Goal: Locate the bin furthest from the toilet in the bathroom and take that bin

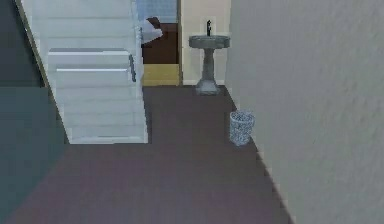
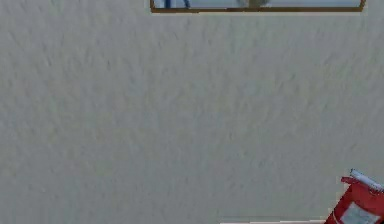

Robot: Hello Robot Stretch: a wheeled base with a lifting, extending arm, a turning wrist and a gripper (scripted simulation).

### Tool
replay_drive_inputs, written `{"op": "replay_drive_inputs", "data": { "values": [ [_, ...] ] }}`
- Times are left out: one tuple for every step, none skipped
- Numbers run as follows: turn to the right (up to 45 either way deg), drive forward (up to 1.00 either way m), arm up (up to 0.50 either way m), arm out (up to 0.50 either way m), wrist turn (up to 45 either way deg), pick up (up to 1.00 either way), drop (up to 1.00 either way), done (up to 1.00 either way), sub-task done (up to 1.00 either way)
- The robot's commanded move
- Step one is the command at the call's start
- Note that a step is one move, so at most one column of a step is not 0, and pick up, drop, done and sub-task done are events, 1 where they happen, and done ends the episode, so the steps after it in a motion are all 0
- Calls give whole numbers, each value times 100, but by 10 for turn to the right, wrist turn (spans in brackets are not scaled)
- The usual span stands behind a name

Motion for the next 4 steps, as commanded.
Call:
{"op": "replay_drive_inputs", "data": {
  "values": [
    [0,50,0,0,0,0,0,0,0],
    [-60,0,0,0,0,0,0,0,0],
    [0,100,0,0,0,0,0,0,0],
    [-300,0,0,0,0,0,0,0,0]
  ]
}}
